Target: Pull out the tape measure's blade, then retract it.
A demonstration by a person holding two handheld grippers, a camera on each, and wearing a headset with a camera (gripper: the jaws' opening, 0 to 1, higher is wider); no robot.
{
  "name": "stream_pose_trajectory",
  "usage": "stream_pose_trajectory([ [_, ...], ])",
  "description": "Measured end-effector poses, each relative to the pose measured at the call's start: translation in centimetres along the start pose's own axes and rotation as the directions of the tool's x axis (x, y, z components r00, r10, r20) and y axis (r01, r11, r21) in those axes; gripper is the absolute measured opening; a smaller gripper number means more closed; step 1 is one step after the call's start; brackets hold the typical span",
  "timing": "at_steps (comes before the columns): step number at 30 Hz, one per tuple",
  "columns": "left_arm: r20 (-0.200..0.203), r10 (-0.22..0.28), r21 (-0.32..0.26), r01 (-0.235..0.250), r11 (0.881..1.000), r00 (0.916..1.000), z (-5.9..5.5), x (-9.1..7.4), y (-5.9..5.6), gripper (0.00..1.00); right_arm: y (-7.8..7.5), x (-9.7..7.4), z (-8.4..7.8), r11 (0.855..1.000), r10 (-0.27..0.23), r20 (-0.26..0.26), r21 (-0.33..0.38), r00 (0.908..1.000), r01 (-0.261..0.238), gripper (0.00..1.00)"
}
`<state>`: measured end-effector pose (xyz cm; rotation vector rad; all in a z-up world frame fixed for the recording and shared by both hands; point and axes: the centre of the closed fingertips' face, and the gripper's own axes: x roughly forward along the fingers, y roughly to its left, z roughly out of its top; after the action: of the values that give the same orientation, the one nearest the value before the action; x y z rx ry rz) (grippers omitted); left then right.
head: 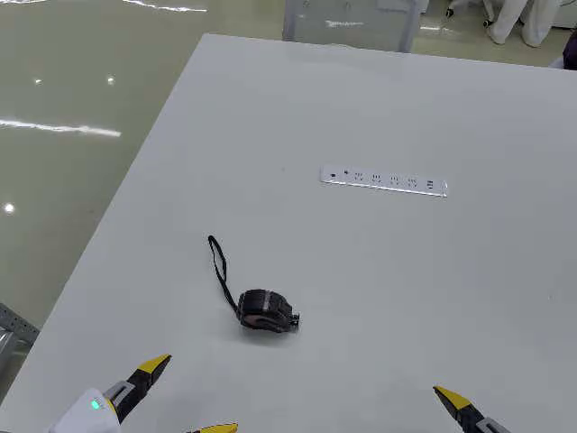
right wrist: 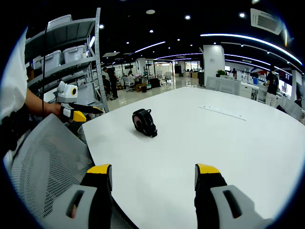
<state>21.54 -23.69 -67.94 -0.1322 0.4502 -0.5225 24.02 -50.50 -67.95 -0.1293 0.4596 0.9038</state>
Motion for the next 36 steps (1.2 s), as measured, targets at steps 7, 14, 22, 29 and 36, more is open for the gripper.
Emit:
stream_pose_trajectory([
  [7, -0.002, -0.001, -0.002, 0.001, 1.0, 1.0, -0.04, 0.02, -0.06, 0.87, 0.08, 0.05, -0.14, 1.0, 0.003, -0.006, -0.004, 1.0, -0.003, 0.71],
  [14, -0.008, -0.005, -0.004, 0.005, 1.0, 1.0, -0.15, 0.03, -0.16, 0.86, 0.27, 0.22, -0.23, 1.0, 0.01, -0.012, -0.008, 0.9999, -0.01, 0.71],
  [22, -0.02, -0.013, 0.017, 0.013, 1.0, 0.9997, -0.25, 0.26, -0.31, 0.86, 0.3, 0.31, -0.36, 1.0, 0.013, -0.013, -0.008, 0.9998, -0.013, 0.7],
  [29, -0.023, -0.013, 0.017, 0.013, 1.0, 0.9996, -0.12, 0.31, -0.57, 0.86, 0.28, 0.39, -0.54, 1.0, 0.012, -0.017, -0.009, 0.9998, -0.012, 0.7],
  [36, -0.026, -0.012, 0.017, 0.013, 1.0, 0.9996, 0.1, 0.32, -0.93, 0.85, 0.33, 0.41, -0.62, 1.0, 0.014, -0.02, -0.012, 0.9997, -0.015, 0.7],
])
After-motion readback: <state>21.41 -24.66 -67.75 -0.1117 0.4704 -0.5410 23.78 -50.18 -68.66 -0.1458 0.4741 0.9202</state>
